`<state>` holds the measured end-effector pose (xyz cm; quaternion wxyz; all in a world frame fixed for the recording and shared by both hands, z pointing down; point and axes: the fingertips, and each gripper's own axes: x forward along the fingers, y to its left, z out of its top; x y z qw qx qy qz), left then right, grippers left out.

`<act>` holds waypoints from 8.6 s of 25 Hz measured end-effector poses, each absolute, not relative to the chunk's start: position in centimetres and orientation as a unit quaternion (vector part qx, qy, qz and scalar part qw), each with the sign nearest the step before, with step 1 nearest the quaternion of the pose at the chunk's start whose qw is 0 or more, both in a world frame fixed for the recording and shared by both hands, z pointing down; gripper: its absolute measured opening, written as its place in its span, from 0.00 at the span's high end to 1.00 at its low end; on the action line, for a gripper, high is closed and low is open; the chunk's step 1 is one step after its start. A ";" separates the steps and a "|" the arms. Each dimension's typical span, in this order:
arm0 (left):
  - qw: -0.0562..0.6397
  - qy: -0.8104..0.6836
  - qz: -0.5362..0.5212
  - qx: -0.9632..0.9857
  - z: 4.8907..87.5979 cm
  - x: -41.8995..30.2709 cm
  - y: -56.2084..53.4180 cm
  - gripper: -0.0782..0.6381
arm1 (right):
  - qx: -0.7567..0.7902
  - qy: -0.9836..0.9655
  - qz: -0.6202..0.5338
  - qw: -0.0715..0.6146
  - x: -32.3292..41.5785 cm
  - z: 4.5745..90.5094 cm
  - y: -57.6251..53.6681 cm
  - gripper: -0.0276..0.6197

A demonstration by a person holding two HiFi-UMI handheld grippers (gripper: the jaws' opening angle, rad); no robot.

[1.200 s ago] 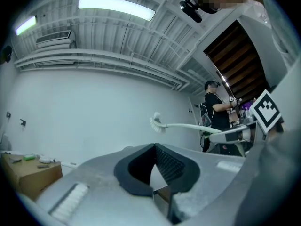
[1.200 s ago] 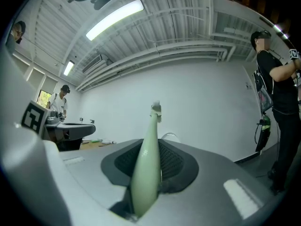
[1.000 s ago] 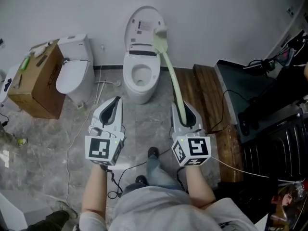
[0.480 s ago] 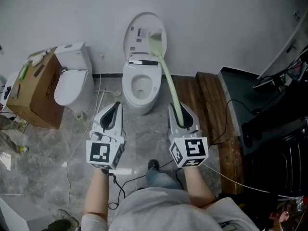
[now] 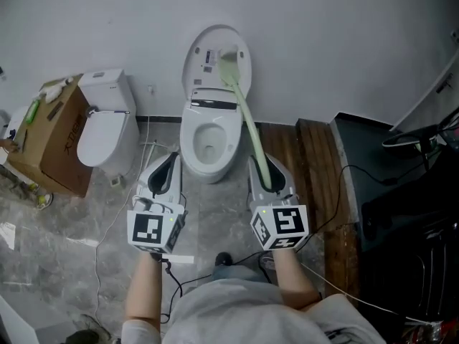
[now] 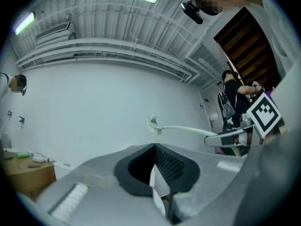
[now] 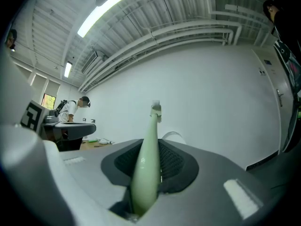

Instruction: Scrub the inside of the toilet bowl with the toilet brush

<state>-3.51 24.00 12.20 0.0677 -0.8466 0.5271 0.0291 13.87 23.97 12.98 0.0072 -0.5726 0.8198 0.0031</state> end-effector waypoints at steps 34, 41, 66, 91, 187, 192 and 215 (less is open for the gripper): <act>0.054 0.517 0.039 -0.853 12.1 -3.7 3.8 0.89 | -0.585 0.811 -0.014 0.001 13.7 14.2 4.5 0.82; 0.037 0.501 0.041 -0.864 12.4 -5.3 -1.7 0.89 | -0.604 0.797 -0.023 -0.006 12.2 14.8 -0.2 0.82; 0.008 0.465 0.028 -0.885 16.7 -11.2 -10.1 0.89 | -0.627 0.772 -0.086 -0.060 5.8 22.1 -6.5 0.82; -0.071 0.459 -0.014 -0.886 27.9 -9.9 -12.8 0.89 | -0.597 0.710 -0.310 -0.208 7.6 46.3 -3.9 0.82; -0.116 0.501 -0.031 -0.857 45.0 -10.8 -21.4 0.89 | -0.356 0.757 -0.254 -0.486 2.2 73.0 -16.7 0.82; -0.116 0.496 -0.032 -0.860 44.6 -10.6 -20.5 0.89 | -0.331 0.765 -0.241 -0.497 2.3 72.5 -14.9 0.82; -0.096 0.462 -0.032 -0.881 42.6 -8.2 -16.0 0.89 | -0.206 0.776 -0.159 -0.575 5.3 71.0 -5.1 0.82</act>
